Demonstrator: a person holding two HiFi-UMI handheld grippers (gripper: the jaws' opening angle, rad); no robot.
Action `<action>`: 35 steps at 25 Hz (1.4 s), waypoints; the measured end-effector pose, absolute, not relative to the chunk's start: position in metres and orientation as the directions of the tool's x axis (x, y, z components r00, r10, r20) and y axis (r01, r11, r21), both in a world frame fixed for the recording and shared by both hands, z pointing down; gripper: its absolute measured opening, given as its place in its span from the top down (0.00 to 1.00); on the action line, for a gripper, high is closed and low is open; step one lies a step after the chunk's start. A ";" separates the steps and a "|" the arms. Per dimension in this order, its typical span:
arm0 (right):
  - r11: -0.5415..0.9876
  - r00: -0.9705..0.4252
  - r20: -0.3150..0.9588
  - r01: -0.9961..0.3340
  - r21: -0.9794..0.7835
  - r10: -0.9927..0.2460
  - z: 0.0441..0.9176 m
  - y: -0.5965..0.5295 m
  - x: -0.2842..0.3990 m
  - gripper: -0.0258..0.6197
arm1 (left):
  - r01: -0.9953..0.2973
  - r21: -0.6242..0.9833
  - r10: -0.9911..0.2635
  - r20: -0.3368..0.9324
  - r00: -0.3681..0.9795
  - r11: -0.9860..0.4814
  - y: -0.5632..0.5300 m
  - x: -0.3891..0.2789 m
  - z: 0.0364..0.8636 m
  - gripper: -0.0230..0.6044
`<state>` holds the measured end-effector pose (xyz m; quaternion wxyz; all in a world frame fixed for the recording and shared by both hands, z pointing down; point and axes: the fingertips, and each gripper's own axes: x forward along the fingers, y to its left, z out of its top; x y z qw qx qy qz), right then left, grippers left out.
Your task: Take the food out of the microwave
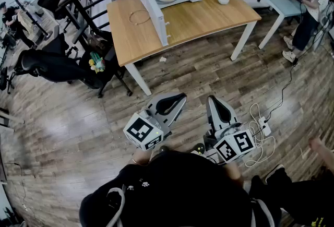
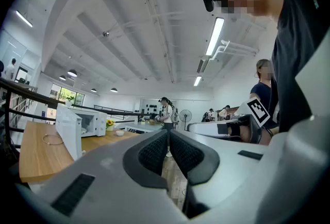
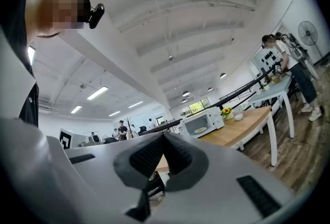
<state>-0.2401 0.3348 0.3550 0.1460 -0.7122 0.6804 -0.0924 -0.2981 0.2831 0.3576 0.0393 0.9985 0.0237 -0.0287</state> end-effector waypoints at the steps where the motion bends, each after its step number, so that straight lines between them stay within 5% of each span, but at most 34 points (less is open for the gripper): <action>1: -0.031 0.056 -0.067 -0.942 -0.333 -0.996 0.355 0.335 -0.241 0.96 | 0.049 0.077 0.045 -0.058 0.997 -0.996 0.283 -0.298 0.358 0.93; 35: -0.078 0.119 -0.096 -0.930 -0.359 -0.988 0.360 0.405 -0.141 0.96 | 0.088 0.087 0.084 -0.049 0.995 -0.992 0.344 -0.198 0.362 0.93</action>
